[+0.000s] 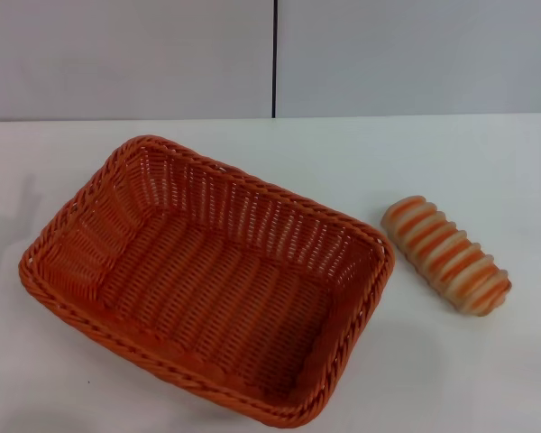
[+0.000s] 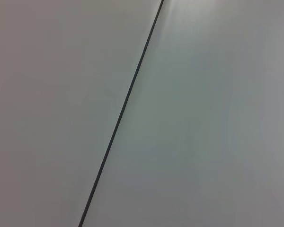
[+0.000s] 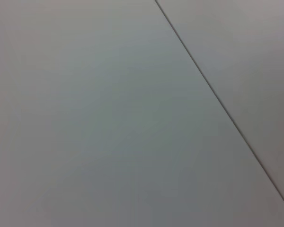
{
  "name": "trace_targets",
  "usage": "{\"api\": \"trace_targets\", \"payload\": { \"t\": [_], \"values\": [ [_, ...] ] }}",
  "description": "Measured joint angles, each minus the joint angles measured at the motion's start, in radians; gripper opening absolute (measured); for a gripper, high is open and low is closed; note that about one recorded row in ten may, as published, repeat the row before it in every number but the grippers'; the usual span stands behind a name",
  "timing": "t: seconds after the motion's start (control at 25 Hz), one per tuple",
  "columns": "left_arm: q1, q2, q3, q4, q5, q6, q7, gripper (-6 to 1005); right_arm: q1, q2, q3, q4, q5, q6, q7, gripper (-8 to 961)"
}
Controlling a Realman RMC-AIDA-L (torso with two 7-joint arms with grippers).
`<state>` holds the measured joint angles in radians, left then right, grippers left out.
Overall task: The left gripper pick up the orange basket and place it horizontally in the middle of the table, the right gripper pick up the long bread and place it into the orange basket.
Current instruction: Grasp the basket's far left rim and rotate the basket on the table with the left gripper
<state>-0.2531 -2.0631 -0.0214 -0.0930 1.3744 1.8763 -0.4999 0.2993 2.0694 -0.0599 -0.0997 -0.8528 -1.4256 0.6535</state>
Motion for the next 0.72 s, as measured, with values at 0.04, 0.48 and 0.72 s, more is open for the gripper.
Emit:
{"api": "trace_targets", "payload": {
  "t": [0.04, 0.48, 0.72],
  "values": [
    [-0.002, 0.000, 0.000, 0.000, 0.000, -0.002, 0.000, 779, 0.002, 0.000, 0.000, 0.000, 0.000, 0.004, 0.000, 810],
    [-0.020, 0.001, 0.006, 0.020, 0.000, -0.016, -0.009, 778, 0.014, -0.001, 0.000, 0.000, 0.000, 0.026, 0.000, 809],
    [-0.039, 0.003, 0.116, 0.159, 0.000, -0.016, -0.157, 778, 0.016, -0.002, -0.003, -0.006, -0.002, 0.044, 0.025, 810]
  ]
}}
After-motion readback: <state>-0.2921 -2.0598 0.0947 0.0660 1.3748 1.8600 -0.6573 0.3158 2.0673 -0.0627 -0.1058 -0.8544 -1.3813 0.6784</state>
